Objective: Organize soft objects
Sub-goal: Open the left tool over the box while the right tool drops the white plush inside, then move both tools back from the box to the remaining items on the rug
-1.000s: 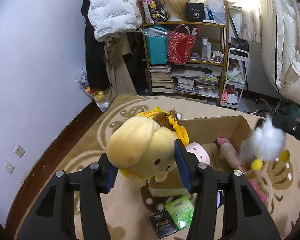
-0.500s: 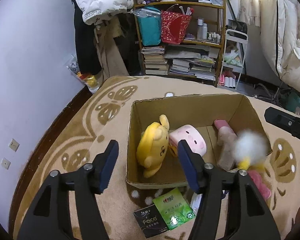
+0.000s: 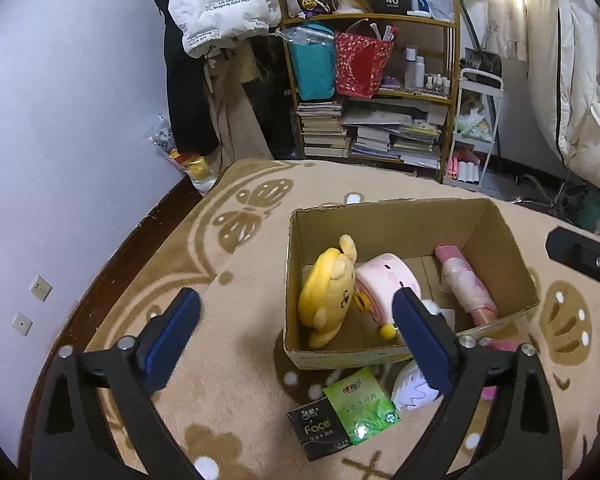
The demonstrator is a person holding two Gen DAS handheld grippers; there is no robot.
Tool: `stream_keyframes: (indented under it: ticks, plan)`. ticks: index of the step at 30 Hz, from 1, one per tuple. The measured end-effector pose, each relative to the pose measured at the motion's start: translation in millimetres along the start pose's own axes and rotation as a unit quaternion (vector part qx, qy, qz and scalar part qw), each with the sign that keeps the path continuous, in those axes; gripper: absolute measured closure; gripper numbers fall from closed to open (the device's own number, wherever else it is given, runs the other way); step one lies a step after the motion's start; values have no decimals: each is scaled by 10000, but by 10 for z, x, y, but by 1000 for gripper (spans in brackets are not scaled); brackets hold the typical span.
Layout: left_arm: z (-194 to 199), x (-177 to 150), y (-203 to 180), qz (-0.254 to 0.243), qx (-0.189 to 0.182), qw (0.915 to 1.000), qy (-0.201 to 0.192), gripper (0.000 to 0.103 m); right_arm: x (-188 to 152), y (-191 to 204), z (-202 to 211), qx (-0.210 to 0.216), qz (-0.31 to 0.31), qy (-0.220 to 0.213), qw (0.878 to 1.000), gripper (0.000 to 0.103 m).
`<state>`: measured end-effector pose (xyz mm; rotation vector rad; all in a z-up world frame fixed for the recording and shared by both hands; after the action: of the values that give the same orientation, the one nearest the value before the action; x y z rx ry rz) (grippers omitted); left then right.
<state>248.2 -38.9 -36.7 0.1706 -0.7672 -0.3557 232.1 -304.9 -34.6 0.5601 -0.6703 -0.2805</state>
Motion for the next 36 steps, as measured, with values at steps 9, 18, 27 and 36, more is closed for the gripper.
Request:
stream_keyframes:
  ticks: [9, 18, 27, 36]
  plan:
    - [287, -39, -21, -23, 1, 9998, -216, 0, -104, -112, 249, -54, -134, -136, 9998, 0]
    - [287, -352, 7, 320, -8, 9994, -92, 0, -280, -377, 350, -174, -293, -146, 9993, 0]
    - [111, -589, 95, 464, -13, 9988, 174, 0, -549, -614, 245, -367, -467, 38, 9982, 0]
    - [-285, -929, 189, 776, 134, 9942, 729, 0, -723, -824, 25, -442, -715, 308, 9960, 0]
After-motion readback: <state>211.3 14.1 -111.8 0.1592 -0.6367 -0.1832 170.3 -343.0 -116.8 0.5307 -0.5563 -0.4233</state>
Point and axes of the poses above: each gripper's, at about its wrist camera, not at the fingertips, and z roughly against the way its jaws point, y to its left, x to its top, the point moved 3 cm from there along -z, roughly the way its jaws point, and after that the axes turned 12 degrees about -z, right-handed, at the moved point
